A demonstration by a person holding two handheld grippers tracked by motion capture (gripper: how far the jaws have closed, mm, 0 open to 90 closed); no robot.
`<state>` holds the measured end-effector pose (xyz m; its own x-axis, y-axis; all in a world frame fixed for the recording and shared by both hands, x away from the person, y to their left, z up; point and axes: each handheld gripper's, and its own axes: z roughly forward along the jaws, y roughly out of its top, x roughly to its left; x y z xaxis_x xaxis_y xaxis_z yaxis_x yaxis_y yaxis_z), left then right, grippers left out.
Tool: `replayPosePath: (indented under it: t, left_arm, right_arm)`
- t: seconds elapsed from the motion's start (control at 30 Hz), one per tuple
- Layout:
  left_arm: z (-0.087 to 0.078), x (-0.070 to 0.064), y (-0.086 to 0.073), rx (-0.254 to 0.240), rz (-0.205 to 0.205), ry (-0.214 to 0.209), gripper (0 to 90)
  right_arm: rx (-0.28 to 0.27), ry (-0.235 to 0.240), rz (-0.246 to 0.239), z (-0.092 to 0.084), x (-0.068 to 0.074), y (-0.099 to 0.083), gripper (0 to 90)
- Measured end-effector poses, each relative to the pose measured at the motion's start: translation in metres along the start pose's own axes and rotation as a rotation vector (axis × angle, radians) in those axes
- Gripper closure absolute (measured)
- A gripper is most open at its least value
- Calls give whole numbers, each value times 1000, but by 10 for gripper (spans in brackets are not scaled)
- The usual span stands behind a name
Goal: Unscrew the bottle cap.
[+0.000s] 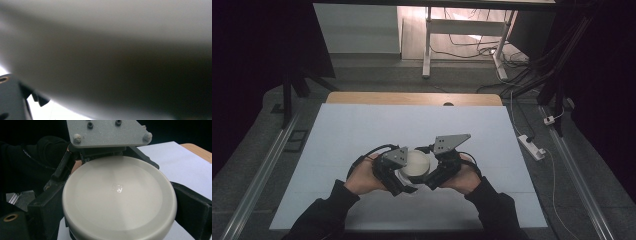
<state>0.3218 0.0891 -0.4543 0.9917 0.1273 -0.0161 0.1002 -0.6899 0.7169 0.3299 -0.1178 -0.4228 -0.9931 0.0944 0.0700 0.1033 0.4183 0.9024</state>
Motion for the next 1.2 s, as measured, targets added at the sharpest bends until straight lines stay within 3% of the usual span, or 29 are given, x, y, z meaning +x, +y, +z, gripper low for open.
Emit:
replayPosePath:
  t: [0.7, 0.77, 1.2]
  left_arm:
    - [-4, 13, -10, 7, -75, 92, 75]
    - [-5, 15, -12, 0, -101, 112, 75]
    - [-8, 28, -18, -5, -162, 180, 75]
  right_arm:
    - [22, -62, 0, -6, 2, -2, 73]
    - [20, -67, 4, -7, 2, -2, 73]
    - [23, -118, 17, -11, 12, -6, 72]
